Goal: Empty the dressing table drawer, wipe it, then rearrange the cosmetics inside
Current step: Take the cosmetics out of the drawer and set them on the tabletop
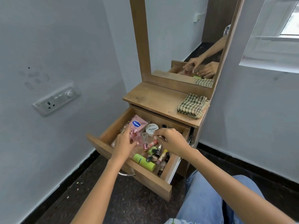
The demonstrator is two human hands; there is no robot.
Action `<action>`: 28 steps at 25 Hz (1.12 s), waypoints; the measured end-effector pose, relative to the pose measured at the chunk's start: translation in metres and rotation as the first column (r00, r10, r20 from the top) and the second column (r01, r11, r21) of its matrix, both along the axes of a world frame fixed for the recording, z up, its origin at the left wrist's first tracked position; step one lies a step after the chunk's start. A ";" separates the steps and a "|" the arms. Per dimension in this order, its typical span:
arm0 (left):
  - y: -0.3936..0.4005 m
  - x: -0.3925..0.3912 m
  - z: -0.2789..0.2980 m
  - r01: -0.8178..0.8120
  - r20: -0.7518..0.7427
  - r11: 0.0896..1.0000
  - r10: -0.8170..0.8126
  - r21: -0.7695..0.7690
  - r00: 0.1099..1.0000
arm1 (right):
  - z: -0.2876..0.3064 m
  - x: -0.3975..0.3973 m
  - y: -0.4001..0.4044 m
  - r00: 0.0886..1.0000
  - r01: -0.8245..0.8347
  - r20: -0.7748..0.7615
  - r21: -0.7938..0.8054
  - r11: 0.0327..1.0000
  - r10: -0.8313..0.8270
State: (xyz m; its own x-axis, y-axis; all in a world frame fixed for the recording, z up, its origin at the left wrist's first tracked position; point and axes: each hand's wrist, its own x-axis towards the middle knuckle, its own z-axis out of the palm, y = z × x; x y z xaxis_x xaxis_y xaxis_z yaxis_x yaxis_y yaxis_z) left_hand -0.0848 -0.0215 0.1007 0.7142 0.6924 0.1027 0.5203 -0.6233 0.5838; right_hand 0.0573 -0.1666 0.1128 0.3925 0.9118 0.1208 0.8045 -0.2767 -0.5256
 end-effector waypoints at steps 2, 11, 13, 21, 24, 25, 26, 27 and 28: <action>0.003 0.005 -0.004 0.031 -0.048 0.997 -0.028 0.071 0.998 | -0.002 0.001 0.003 1.000 -0.014 -0.010 -0.014 1.000 0.013; 0.006 0.017 -0.001 0.044 -0.102 0.985 -0.027 0.169 0.994 | -0.004 0.007 0.011 0.999 -0.040 0.016 -0.069 0.997 0.041; 0.009 0.019 -0.004 0.061 -0.109 0.984 -0.043 0.170 0.993 | -0.007 0.009 0.014 0.999 -0.043 0.016 -0.087 0.995 0.045; 0.010 0.013 -0.004 -0.044 0.055 0.989 0.037 0.138 0.998 | -0.019 0.011 0.033 0.979 -0.119 0.140 -0.190 0.975 0.147; 0.005 0.012 0.000 -0.069 0.124 0.982 0.048 0.177 0.991 | -0.022 0.012 0.045 0.927 -0.231 0.233 -0.260 0.938 0.293; 0.003 0.012 0.001 -0.071 0.137 0.981 0.046 0.182 0.990 | -0.023 0.013 0.048 0.904 -0.266 0.260 -0.276 0.924 0.338; 0.002 0.012 0.002 -0.072 0.145 0.980 0.045 0.184 0.988 | -0.025 0.015 0.052 0.878 -0.300 0.287 -0.295 0.907 0.383; 0.002 0.012 0.001 -0.073 0.149 0.980 0.045 0.185 0.988 | -0.026 0.017 0.055 0.849 -0.329 0.312 -0.319 0.889 0.427; 0.002 0.011 0.001 -0.076 0.157 0.980 0.047 0.184 0.986 | -0.028 0.018 0.057 0.820 -0.356 0.332 -0.341 0.870 0.466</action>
State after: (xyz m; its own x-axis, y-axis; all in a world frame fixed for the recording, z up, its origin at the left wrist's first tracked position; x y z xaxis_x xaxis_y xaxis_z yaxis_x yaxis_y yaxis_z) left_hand -0.0738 -0.0198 0.1020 0.6368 0.6925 0.3391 0.4758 -0.6990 0.5339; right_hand 0.0756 -0.1092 0.0851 -0.0566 0.9956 -0.0744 0.9937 0.0490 -0.1003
